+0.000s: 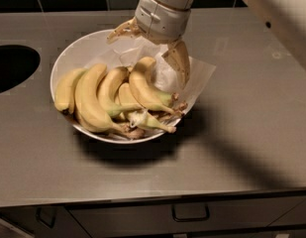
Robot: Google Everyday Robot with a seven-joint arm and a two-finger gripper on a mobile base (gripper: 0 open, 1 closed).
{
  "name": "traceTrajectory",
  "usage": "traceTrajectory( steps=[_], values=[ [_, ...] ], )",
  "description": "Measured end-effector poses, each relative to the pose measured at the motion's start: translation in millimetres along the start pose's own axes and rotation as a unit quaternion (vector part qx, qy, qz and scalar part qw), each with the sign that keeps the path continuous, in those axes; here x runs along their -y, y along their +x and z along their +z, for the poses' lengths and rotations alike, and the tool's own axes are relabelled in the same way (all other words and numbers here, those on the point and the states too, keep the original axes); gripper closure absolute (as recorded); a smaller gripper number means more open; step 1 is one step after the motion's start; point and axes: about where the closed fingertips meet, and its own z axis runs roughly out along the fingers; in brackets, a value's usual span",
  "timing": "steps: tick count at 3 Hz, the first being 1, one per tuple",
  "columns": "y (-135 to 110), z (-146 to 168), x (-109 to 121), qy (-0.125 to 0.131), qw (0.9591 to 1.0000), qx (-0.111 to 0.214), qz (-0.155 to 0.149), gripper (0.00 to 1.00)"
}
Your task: Pick banana from white bowl
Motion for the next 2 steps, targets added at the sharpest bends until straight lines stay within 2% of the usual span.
traceTrajectory(
  steps=[1, 2],
  values=[
    [0.0, 0.0, 0.0, 0.0, 1.0, 0.0, 0.0, 0.0],
    [7.4, 9.6, -7.3, 0.0, 0.9999, 0.005, 0.015, 0.04]
  ],
)
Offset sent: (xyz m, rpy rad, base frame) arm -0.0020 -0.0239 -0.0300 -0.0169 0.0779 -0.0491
